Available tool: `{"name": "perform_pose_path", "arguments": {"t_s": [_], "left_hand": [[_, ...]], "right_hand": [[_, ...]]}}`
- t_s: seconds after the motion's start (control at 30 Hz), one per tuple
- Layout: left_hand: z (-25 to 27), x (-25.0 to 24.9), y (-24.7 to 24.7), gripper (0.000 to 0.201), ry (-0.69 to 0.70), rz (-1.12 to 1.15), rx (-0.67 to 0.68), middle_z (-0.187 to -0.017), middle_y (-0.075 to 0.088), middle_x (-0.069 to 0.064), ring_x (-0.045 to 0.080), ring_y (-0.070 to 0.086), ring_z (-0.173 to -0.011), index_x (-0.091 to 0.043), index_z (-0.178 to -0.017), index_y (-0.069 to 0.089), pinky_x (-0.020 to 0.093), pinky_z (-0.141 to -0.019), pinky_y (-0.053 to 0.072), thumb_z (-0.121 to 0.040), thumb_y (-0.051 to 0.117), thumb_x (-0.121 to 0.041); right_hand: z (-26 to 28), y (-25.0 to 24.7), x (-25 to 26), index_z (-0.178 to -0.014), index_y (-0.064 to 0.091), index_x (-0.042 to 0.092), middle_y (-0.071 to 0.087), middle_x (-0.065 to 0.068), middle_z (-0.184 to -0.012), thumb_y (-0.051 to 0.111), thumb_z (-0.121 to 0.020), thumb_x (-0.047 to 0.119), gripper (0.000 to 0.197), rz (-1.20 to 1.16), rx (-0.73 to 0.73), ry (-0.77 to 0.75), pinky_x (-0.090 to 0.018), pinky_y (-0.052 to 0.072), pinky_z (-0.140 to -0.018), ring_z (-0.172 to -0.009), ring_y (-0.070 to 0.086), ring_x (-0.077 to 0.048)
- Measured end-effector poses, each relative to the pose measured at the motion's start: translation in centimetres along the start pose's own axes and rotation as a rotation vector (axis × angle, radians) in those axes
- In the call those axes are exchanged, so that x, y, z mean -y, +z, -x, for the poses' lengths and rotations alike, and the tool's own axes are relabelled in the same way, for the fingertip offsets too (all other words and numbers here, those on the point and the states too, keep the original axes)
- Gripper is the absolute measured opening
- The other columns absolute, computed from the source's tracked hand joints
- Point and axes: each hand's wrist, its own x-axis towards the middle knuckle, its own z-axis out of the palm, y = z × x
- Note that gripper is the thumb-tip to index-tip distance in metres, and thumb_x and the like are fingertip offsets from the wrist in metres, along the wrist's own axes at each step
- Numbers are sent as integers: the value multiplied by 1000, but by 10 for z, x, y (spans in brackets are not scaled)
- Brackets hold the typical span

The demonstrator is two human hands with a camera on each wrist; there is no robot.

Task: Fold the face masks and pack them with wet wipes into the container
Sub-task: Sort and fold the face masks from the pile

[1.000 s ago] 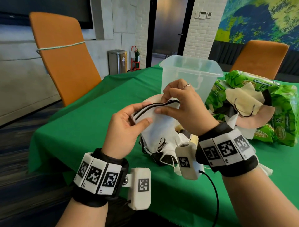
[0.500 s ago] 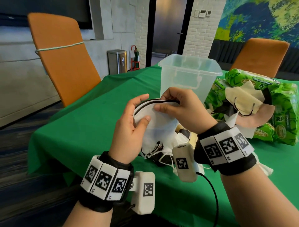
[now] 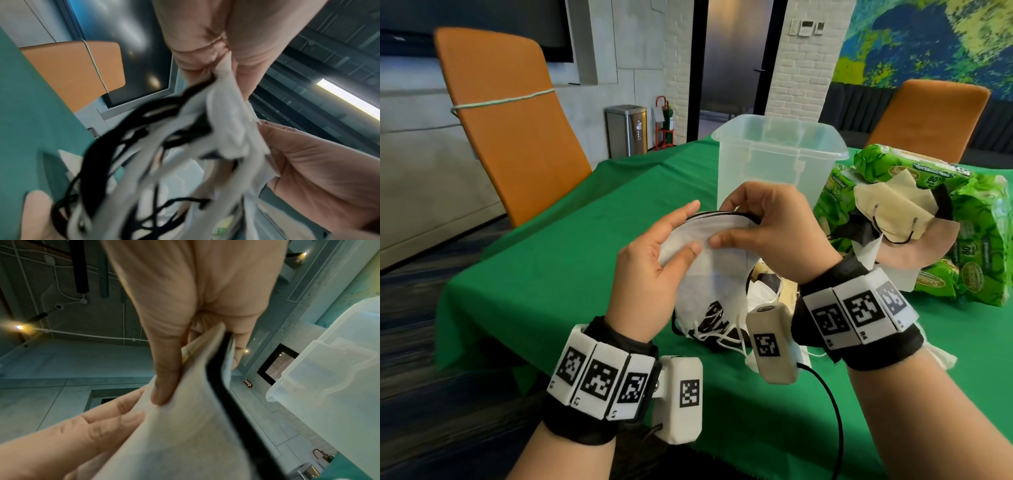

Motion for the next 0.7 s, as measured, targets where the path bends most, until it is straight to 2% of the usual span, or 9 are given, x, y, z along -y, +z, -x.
{"name": "perform_pose_path", "arguments": {"t_s": [0.1, 0.13, 0.2, 0.27, 0.33, 0.4, 0.47, 0.57, 0.7], "left_hand": [[2, -3, -1, 38, 8, -4, -33, -116, 58, -22, -16, 51, -111, -31, -120, 55, 5, -94, 36, -84, 58, -19], [2, -3, -1, 37, 14, 2, -48, -116, 60, -19, -14, 51, -110, -29, -120, 56, 9, -92, 41, -85, 59, -17], [3, -6, 0, 36, 4, 19, -69, -115, 66, -5, -11, 42, -105, -26, -119, 57, 30, -83, 44, -88, 62, -9], [3, -8, 0, 38, -18, 39, -91, -113, 67, -2, -10, 35, -99, -26, -117, 58, 39, -82, 41, -87, 61, -3], [2, -7, -2, 38, -23, 53, -123, -113, 65, -11, -1, 51, -104, -30, -114, 59, 37, -87, 44, -86, 63, -4], [1, -6, -4, 37, -26, 75, -151, -114, 65, -15, 6, 62, -104, -34, -110, 61, 35, -94, 48, -84, 65, -10], [0, -3, -5, 37, -20, 92, -172, -113, 65, -13, 7, 61, -108, -36, -108, 60, 32, -99, 46, -80, 64, -12], [0, -2, -5, 37, -11, 129, -152, -104, 69, -5, 16, 64, -101, -39, -101, 61, 37, -94, 48, -78, 67, -10], [0, -1, -6, 30, -9, 97, -118, -92, 68, -23, 3, 64, -95, -34, -91, 63, 23, -88, 49, -73, 71, -11]], "right_hand": [[0, 3, -1, -69, 56, 26, 68, -18, -76, 84, -60, 13, 32, -10, -23, -7, -51, 51, -68, -73, 63, -38], [-1, 3, -1, -68, 56, 26, 68, -19, -76, 84, -60, 12, 33, -11, -24, -11, -51, 50, -68, -74, 62, -38], [-2, 4, -2, -70, 55, 27, 68, -18, -76, 84, -60, 13, 33, -13, -18, -21, -52, 50, -70, -74, 62, -38], [-1, 4, -2, -74, 56, 30, 68, -15, -75, 82, -60, 19, 31, -5, -15, -40, -51, 50, -70, -72, 62, -36], [1, 3, -2, -77, 57, 34, 68, -7, -77, 80, -62, 19, 31, -2, -38, -65, -49, 51, -71, -72, 60, -34], [4, 2, -2, -78, 61, 37, 67, 1, -81, 80, -65, 11, 35, -14, -78, -85, -47, 51, -69, -70, 59, -32], [6, 2, -2, -79, 66, 35, 66, 3, -78, 78, -67, 6, 34, -9, -113, -105, -41, 51, -66, -65, 57, -28], [8, 2, -1, -83, 71, 27, 64, 0, -76, 77, -69, 6, 26, 4, -139, -130, -29, 44, -62, -62, 50, -14], [8, 4, 0, -85, 71, 27, 66, -3, -83, 75, -70, 6, 26, 36, -119, -159, -37, 50, -71, -76, 60, -19]]}}
